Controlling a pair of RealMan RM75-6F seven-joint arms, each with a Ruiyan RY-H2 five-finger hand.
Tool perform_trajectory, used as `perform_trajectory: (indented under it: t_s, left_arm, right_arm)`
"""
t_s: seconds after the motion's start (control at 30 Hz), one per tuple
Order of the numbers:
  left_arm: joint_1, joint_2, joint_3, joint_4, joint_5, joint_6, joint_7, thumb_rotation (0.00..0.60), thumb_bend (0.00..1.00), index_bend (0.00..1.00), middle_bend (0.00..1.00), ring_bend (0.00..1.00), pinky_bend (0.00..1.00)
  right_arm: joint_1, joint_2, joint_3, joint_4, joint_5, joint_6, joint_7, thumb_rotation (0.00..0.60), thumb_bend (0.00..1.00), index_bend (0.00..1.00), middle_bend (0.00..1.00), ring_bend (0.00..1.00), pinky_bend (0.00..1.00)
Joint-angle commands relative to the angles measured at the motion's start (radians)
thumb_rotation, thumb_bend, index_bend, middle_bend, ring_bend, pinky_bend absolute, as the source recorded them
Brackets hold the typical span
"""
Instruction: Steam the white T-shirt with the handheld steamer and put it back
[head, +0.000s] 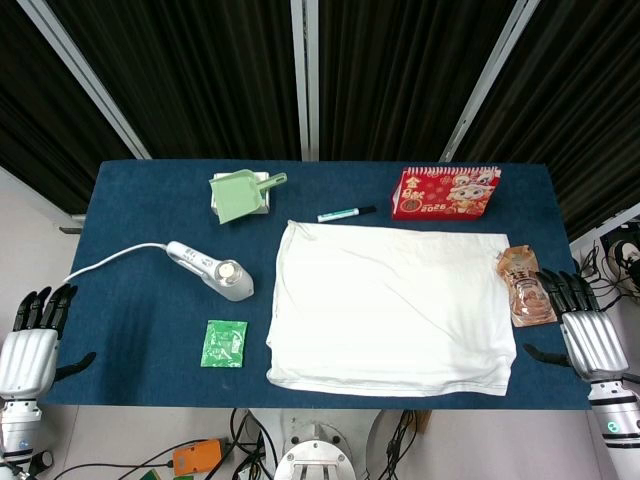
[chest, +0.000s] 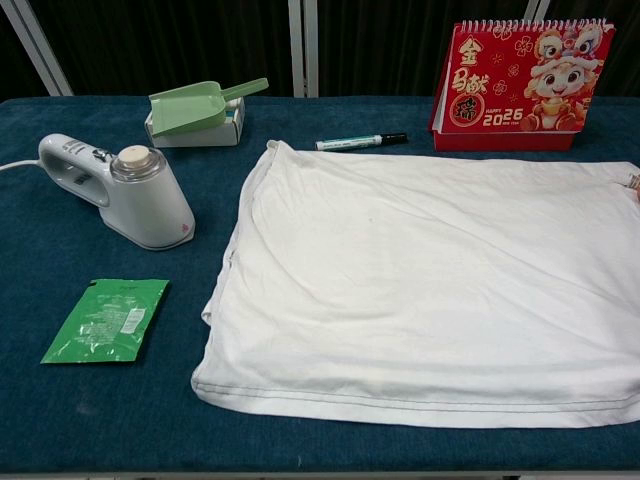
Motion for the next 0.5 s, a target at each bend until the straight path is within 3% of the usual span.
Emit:
perform_trajectory:
  t_s: [0.03,0.3,0.5]
  left_arm:
    - [-0.008,0.001,-0.006,-0.007,-0.003,-0.014,0.016,0.6,0.0,0.06,0.08,0.0,0.0]
    - [-0.093,0.029,-0.058,-0.068,0.047,-0.068,0.079,0.6,0.0,0.06,0.08,0.0,0.0]
    - [-0.245,0.031,-0.128,-0.103,0.056,-0.226,0.166,0.6,0.0,0.06,0.08,0.0,0.0]
  right_arm:
    - [0.01,0.0,0.004,-0.007,0.007,-0.017,-0.003,0.6,0.19,0.02,0.13,0.0,0.0]
    - [0.037,0.008,-0.011,-0.026,-0.006,-0.075,-0.022,0.6,0.19,0.01,0.12,0.0,0.0]
    - [0.041,0.004,-0.026,-0.031,-0.021,-0.088,-0.022,0.6,0.19,0.01,0.12,0.0,0.0]
